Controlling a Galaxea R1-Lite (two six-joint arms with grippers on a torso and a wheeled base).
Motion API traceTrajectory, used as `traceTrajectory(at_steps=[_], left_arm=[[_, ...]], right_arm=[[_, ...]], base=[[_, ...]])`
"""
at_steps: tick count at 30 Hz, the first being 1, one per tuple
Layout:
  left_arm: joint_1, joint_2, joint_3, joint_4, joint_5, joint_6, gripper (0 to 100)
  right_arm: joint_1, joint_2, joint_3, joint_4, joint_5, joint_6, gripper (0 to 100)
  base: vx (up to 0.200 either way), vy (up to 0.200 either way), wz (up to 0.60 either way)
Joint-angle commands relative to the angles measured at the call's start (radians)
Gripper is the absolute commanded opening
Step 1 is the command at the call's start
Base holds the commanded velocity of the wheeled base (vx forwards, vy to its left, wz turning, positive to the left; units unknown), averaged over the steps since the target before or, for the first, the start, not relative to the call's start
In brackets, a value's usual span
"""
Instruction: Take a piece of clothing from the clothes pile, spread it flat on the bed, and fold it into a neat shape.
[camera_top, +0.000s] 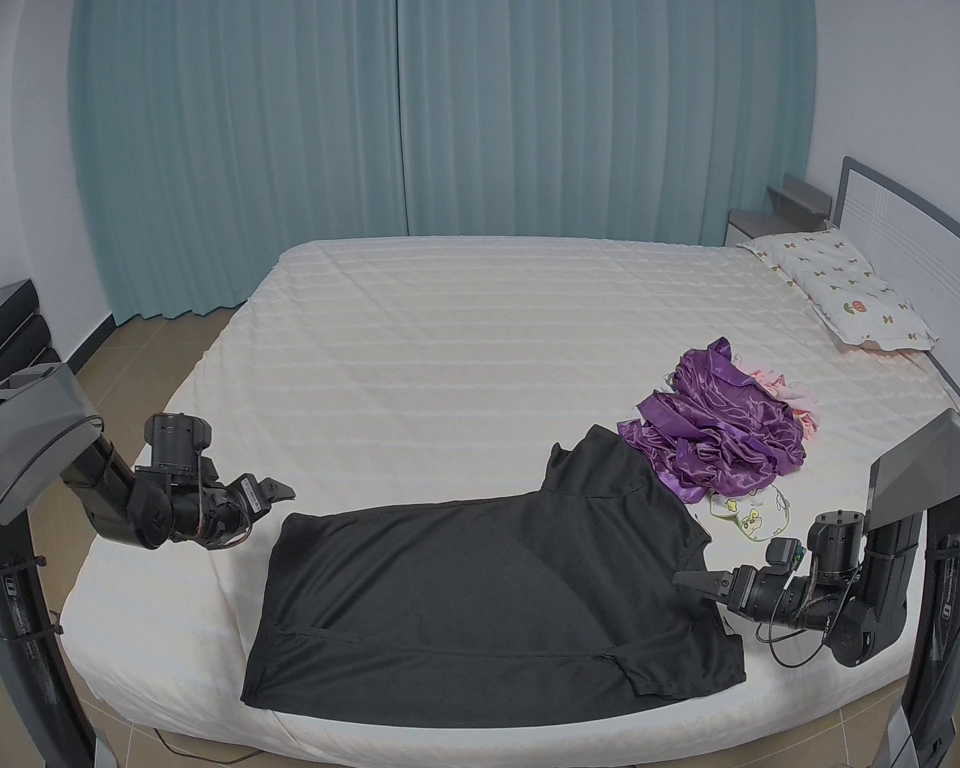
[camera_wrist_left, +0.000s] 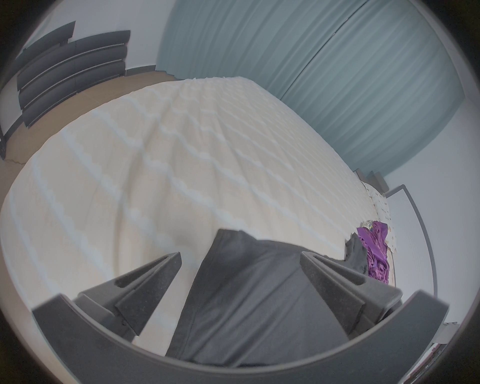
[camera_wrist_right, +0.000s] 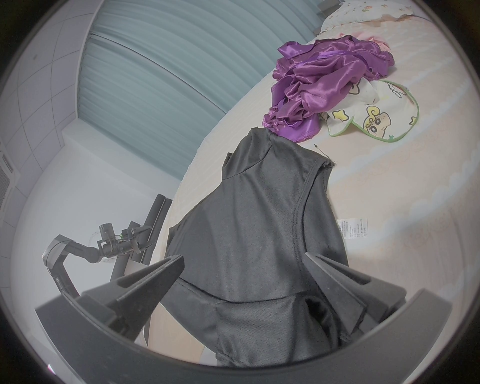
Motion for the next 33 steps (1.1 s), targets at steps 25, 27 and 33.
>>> traceTrajectory(at_steps=[25,27,33], left_arm=[[-0.035,0.227,-0.224,0.007,0.003,0.015,0],[-0.036,0.241,-0.226,0.004,0.004,0.016,0],[-0.028,0.239,-0.223,0.004,0.021,0.018,0]], right_arm=[[-0.001,0.02,-0.007,-0.018,0.001,-0.002,100],[-0.003,0.02,-0.012,-0.016,0.001,0.0,100],[-0.007,0.026,-0.018,-0.018,0.002,-0.002,100]], base=[[0.0,0.0,0.0],[0.0,0.0,0.0],[0.0,0.0,0.0]])
